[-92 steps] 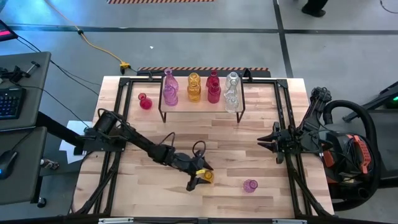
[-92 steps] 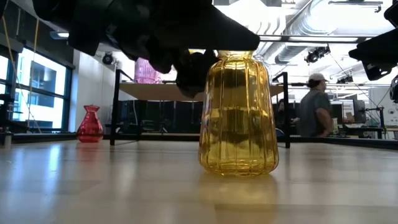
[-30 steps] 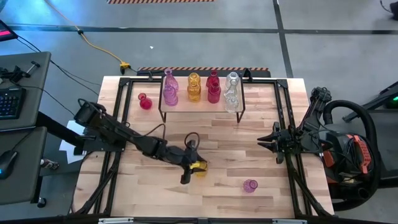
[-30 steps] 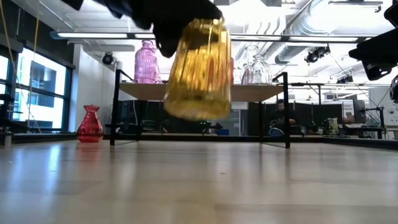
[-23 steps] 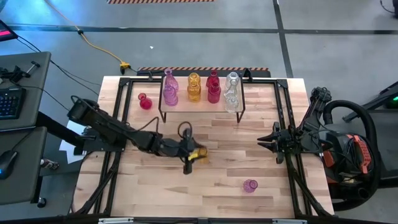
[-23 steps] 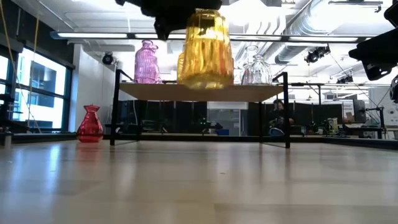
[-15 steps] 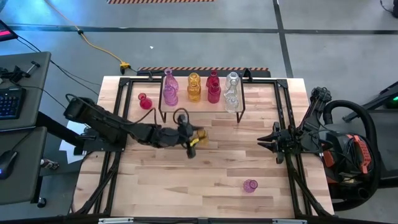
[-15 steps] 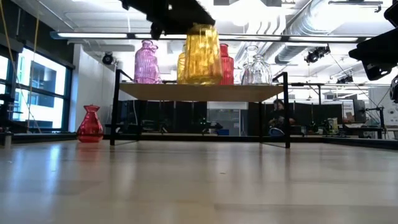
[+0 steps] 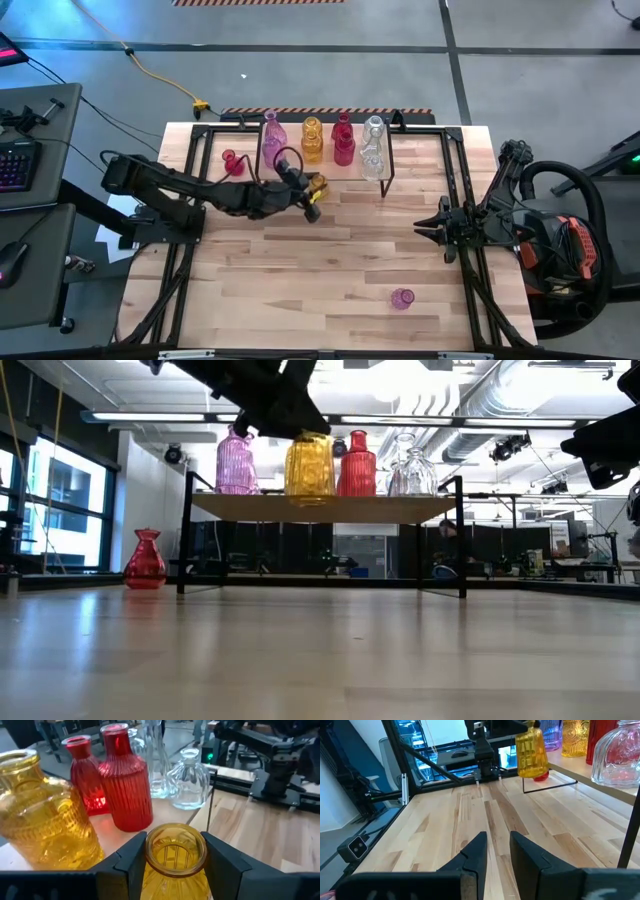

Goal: Sort vases onto shelf
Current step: Put the yellow vase on the shelf aligned with the other yellow vases

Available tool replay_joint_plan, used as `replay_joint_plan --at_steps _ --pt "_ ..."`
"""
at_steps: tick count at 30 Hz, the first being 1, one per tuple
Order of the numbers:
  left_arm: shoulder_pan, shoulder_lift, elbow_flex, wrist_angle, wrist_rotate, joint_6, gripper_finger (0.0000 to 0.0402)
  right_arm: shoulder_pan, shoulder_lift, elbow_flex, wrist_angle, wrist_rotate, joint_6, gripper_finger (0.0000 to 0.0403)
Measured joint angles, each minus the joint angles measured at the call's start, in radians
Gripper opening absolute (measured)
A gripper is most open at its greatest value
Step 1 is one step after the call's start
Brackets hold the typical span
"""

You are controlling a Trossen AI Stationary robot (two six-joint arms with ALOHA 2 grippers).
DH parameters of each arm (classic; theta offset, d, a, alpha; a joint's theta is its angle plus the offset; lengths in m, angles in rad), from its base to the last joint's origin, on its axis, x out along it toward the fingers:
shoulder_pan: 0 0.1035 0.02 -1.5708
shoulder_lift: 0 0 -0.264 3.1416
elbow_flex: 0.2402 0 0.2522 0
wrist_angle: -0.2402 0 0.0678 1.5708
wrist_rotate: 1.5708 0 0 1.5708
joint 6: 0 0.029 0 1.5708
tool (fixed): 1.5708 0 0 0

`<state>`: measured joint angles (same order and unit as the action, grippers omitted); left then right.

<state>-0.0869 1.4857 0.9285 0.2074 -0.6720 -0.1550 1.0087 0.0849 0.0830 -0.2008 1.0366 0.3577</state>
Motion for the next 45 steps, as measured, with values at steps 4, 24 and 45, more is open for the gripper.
replay_joint_plan --at_steps 4,24,45 --pt "0.007 -0.003 0.000 0.000 -0.026 -0.014 0.0152 0.000 0.000 0.000 0.000 0.000 0.000 0.0067" --pt "0.018 -0.052 0.002 -0.031 -0.100 -0.034 0.0151 0.000 0.000 0.000 0.000 0.000 0.000 0.0067" --pt "0.095 -0.053 0.002 -0.027 -0.050 0.036 0.0152 0.000 0.000 0.000 0.000 0.000 0.000 0.0067"
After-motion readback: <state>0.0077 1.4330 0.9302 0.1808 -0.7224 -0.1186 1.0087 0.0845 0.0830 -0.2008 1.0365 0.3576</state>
